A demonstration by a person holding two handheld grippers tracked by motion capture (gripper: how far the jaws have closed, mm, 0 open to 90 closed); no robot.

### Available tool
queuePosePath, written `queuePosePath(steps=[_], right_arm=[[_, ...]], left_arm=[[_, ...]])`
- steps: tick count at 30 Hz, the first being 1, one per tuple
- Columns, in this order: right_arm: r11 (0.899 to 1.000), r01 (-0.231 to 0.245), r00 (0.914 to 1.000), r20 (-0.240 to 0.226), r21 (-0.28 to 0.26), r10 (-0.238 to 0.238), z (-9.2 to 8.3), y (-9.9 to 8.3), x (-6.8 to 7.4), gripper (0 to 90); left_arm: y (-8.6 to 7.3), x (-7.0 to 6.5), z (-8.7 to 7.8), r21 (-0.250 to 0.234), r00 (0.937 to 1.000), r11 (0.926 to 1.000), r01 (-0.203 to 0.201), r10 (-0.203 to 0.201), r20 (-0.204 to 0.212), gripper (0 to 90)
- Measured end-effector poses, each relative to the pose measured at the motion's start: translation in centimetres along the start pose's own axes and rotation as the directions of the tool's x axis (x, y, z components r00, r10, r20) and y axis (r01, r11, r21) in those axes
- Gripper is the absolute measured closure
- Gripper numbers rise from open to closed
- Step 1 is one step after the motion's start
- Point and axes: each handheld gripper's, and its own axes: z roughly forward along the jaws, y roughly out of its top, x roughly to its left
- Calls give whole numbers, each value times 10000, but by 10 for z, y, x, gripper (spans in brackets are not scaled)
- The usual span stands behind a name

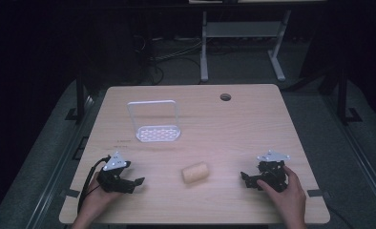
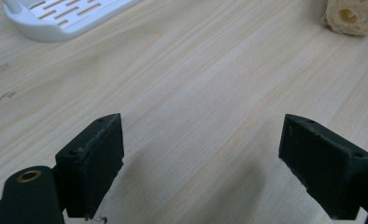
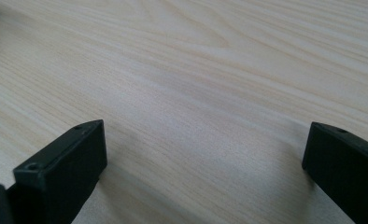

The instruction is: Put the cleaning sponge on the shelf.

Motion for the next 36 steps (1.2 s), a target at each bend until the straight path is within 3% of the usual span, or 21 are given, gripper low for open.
queuePosePath(steps=[17,36], right_arm=[[10000,5,10000,1,0,-5,0,0,0,0],[10000,12,10000,4,-2,-12,0,0,0,0]], left_arm=[[23,-5,2,-398,9993,9990,-195,208,314,138],[43,-15,10,-439,9950,9972,-603,636,770,138]])
